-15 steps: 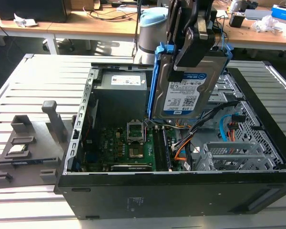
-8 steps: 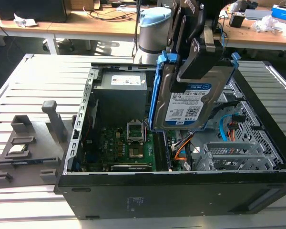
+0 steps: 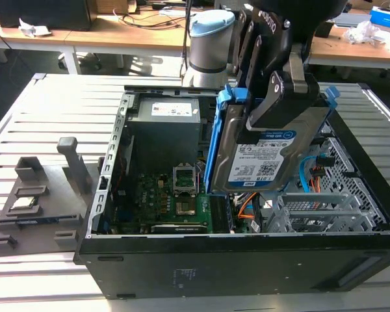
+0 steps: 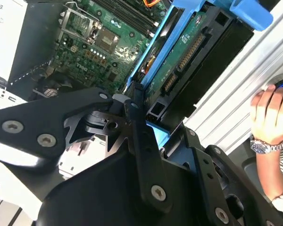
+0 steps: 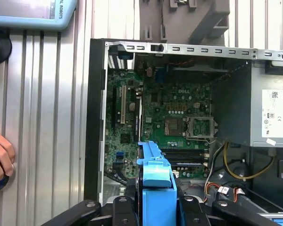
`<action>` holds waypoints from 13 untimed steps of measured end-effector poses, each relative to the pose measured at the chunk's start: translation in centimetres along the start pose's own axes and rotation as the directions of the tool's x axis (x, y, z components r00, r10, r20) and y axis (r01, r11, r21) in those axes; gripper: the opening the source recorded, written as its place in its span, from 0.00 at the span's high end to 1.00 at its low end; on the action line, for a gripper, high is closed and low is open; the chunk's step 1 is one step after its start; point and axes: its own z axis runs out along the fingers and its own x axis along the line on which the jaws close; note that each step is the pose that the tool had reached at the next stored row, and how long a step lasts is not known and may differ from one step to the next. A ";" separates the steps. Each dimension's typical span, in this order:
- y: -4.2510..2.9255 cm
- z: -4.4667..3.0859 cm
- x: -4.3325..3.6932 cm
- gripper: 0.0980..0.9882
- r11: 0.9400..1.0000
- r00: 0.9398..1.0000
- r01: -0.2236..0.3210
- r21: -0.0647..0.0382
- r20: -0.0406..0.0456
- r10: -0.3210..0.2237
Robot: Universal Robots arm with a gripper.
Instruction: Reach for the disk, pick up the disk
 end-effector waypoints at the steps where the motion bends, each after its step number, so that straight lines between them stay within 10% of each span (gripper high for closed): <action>1: 0.01 -0.01 0.30 0.70 1.000 1.000 0.000 0.000 0.000 0.000; 13: -1.01 -0.09 1.21 0.70 1.000 1.000 0.000 0.000 -0.004 0.000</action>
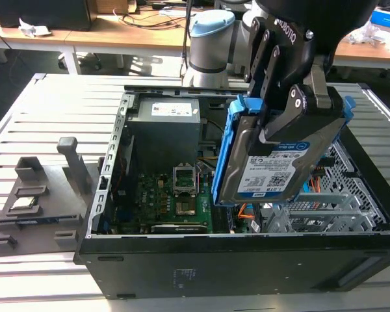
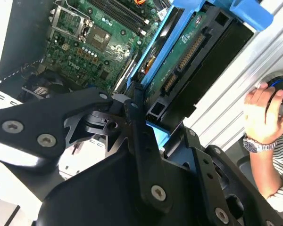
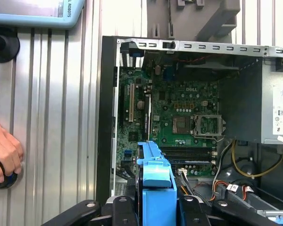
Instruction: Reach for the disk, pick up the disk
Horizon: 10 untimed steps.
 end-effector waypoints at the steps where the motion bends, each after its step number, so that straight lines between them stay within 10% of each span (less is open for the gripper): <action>1: -0.35 -0.02 0.01 0.70 1.000 1.000 0.000 0.000 -0.001 0.000; 10: -5.43 -0.27 0.12 0.70 1.000 1.000 0.000 -0.001 -0.005 0.000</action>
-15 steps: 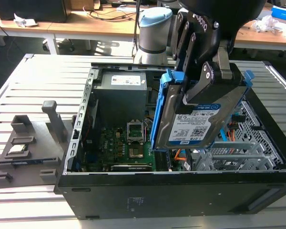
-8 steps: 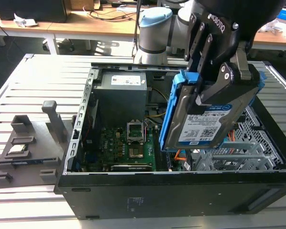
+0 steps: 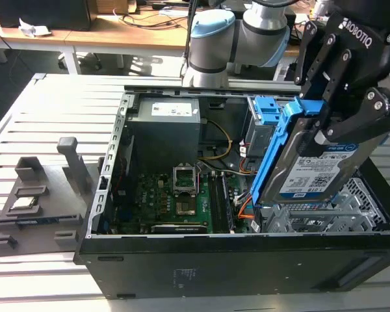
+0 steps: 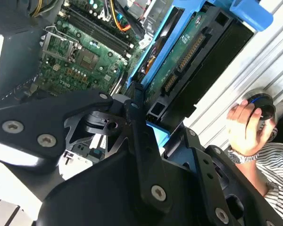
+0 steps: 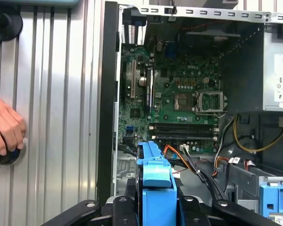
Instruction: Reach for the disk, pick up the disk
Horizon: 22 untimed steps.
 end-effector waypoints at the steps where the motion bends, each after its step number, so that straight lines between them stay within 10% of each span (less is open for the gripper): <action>1: -0.48 -0.02 0.01 0.70 1.000 1.000 0.000 0.000 0.000 0.000; 15: -8.79 -0.44 0.11 0.70 1.000 1.000 0.000 -0.001 -0.004 0.000; 22: -8.05 -0.39 0.09 0.70 1.000 1.000 0.000 -0.001 -0.004 0.000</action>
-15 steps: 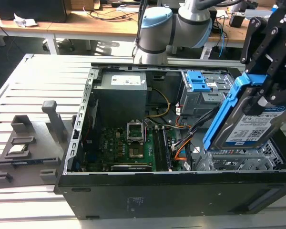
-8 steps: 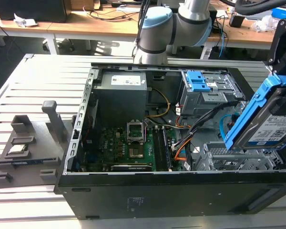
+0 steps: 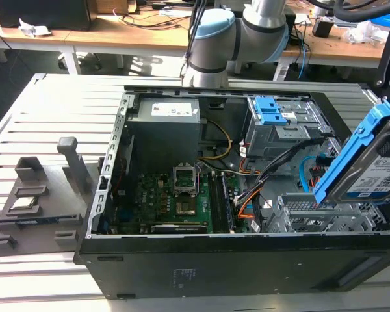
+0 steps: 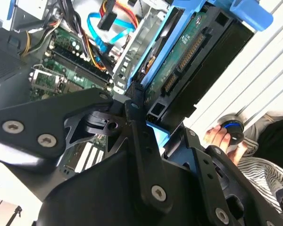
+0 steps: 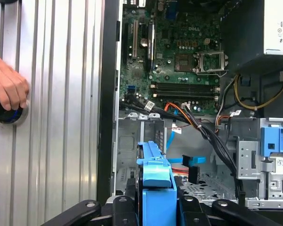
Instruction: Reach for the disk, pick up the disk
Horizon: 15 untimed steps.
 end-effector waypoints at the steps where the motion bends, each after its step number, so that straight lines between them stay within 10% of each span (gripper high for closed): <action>1: 0.43 0.03 -0.01 0.70 1.000 1.000 0.000 0.000 0.000 0.000; 6: 2.55 0.45 -0.06 0.70 1.000 1.000 -0.005 0.000 0.000 0.005; 15: 2.54 2.02 -0.04 0.70 0.997 0.997 -0.078 0.001 0.004 0.078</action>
